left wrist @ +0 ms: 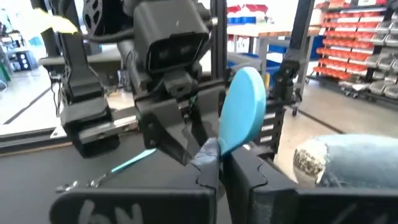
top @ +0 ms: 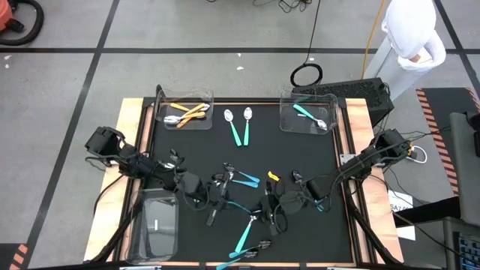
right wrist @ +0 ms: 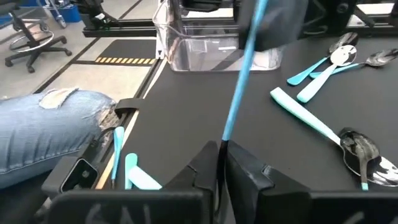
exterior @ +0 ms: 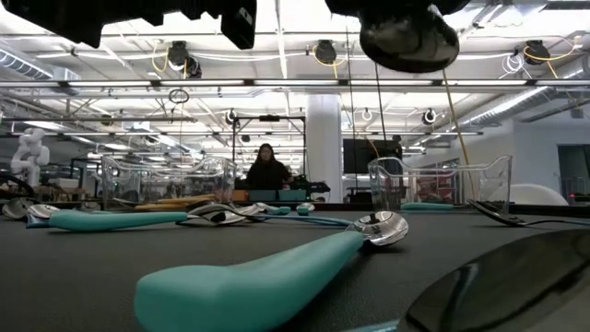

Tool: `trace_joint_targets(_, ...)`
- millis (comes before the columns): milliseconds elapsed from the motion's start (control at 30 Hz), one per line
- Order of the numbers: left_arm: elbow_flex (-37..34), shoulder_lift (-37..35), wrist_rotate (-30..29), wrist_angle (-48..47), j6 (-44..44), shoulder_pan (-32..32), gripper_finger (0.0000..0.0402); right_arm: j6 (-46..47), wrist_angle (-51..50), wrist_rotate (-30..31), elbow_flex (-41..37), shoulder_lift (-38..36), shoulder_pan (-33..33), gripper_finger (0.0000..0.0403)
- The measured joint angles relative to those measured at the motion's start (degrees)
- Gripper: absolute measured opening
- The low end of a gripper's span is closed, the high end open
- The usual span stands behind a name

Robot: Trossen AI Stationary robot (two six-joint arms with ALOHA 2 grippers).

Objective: Sort silverware by color (type)
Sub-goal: Put the blue spoon into the bottom bin

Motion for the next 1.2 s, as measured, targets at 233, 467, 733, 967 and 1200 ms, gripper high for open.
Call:
trace_joint_targets(233, 1.34, -6.25, -5.35, -17.33, -2.26, -0.25, 0.0005, 0.77, 3.03, 4.3, 0.04, -0.08, 0.06, 0.0082)
trace_joint_targets(467, 15.76, -22.19, -9.86, -72.48, -22.44, -1.09, 0.0004, 7.5, -0.55, 23.7, 0.04, -1.61, -0.28, 0.0109)
trace_joint_targets(733, 30.32, -30.02, -2.73, -116.13, -49.56, -7.14, 0.0004, 15.39, -6.56, 24.86, 0.04, -1.66, -1.73, 0.0109)
trace_joint_targets(967, 23.92, -30.64, -1.14, -120.06, -70.53, -17.3, 0.0003, 21.73, -11.54, 24.41, 0.04, -1.66, -1.2, 0.0109)
trace_joint_targets(1200, 14.05, -28.88, 3.51, -110.89, -82.43, -24.5, 0.0063, 23.62, -14.35, 23.16, 0.04, -1.66, 0.89, 0.0109)
